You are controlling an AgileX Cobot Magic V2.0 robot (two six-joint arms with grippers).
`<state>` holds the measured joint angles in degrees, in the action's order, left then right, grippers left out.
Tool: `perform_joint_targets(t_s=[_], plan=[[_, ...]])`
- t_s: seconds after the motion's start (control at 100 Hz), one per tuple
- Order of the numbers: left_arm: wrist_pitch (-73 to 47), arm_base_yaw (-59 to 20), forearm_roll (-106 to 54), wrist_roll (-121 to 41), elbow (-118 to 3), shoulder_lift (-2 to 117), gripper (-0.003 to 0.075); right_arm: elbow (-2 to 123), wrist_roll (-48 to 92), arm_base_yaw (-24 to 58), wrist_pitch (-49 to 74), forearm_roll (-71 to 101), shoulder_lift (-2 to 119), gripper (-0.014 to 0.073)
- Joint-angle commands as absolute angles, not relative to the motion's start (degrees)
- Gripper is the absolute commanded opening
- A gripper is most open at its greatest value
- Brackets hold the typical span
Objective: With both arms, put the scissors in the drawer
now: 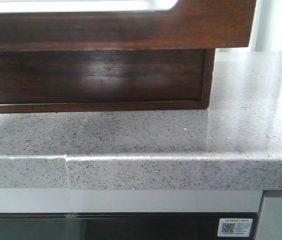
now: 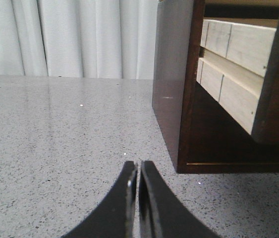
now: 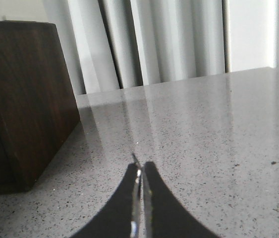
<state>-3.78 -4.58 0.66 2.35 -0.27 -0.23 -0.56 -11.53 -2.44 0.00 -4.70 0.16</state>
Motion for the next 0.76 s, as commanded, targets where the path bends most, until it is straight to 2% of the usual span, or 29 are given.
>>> perform_joint_targets(t_s=[0.0, 0.12, 0.75], plan=[[0.96, -4.56, 0.55, 2.98, 1.8, -2.05, -0.002, -1.48, -7.48, -2.91, -3.89, -2.7, -0.06, -0.0069], [0.96, -4.56, 0.55, 2.98, 1.8, -2.05, -0.002, -1.58, -3.41, -2.91, -3.32, -2.7, -1.83, -0.0069], [0.96, -4.56, 0.55, 2.98, 1.8, -2.05, -0.002, -1.58, -3.27, -2.91, -3.19, -2.85, -1.83, -0.0069]])
